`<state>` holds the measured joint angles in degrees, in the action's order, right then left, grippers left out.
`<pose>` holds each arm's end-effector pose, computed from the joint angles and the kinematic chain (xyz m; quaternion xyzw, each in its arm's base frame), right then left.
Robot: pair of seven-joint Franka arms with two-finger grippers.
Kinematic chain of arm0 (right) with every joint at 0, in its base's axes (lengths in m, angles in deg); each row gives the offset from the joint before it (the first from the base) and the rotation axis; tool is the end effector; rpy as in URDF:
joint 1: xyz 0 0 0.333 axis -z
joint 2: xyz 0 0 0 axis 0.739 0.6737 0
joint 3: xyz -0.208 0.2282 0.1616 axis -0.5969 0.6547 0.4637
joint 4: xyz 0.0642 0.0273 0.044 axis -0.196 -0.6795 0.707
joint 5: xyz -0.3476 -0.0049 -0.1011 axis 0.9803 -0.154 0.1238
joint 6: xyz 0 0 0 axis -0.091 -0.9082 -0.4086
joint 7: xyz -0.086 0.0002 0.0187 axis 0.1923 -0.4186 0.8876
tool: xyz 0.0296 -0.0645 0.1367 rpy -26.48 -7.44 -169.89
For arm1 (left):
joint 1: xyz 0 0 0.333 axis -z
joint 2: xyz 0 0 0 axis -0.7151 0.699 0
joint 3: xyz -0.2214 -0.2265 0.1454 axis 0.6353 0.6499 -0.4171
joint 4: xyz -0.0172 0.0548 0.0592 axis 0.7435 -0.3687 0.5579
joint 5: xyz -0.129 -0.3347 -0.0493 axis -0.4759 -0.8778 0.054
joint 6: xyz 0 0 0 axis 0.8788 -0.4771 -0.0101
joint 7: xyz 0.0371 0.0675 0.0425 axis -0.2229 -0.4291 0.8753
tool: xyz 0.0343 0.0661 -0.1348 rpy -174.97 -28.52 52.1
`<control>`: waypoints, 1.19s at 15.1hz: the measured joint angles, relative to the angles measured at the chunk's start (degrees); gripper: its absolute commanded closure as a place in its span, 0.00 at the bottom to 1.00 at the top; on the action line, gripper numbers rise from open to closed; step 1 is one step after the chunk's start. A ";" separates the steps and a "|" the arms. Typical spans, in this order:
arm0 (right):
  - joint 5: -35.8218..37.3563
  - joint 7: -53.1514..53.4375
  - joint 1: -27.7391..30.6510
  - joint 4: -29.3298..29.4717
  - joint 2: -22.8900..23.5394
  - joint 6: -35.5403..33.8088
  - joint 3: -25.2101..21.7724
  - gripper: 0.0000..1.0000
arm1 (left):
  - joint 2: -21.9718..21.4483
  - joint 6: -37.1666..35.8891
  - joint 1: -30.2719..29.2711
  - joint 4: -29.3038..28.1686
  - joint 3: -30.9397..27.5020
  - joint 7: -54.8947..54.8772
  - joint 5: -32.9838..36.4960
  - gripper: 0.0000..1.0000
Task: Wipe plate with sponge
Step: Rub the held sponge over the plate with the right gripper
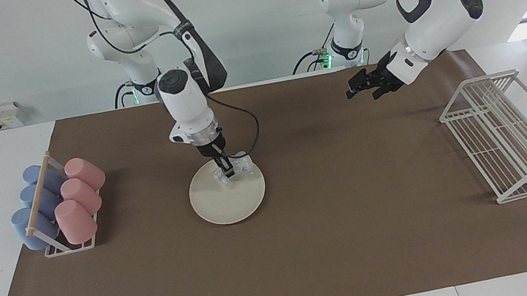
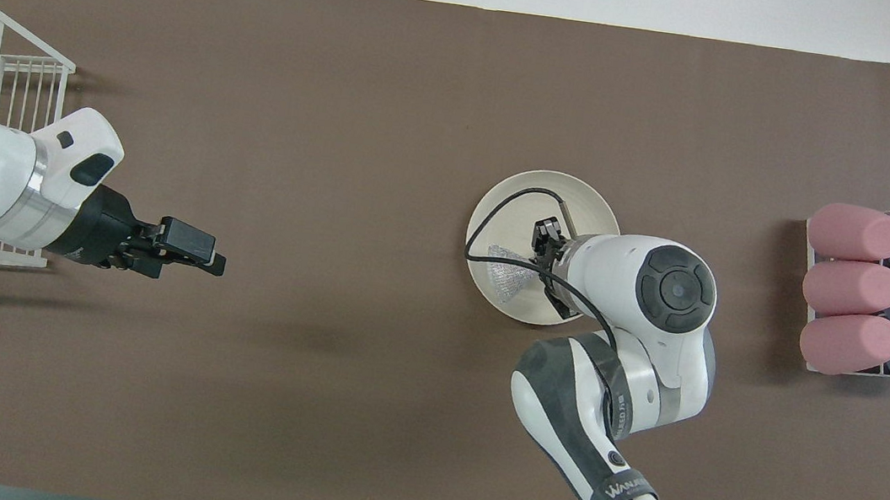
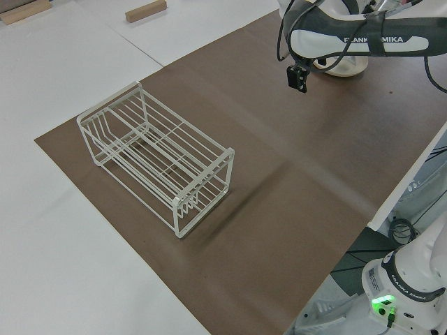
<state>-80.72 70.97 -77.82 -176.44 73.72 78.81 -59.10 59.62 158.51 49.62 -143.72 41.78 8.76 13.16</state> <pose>0.5164 0.2330 0.3242 -0.8310 0.5459 -0.0183 0.1050 0.4546 -0.1135 0.4754 0.9800 -0.0088 -0.1073 0.1674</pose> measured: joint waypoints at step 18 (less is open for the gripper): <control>-0.05 -13.07 3.82 -0.20 3.25 5.50 0.30 1.00 | 0.00 1.38 -0.74 0.06 -0.02 0.04 6.74 0.00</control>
<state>-80.76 57.90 -74.00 -176.64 76.97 84.31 -58.81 59.62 159.89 48.88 -143.66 41.76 8.80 19.90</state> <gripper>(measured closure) 0.899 0.000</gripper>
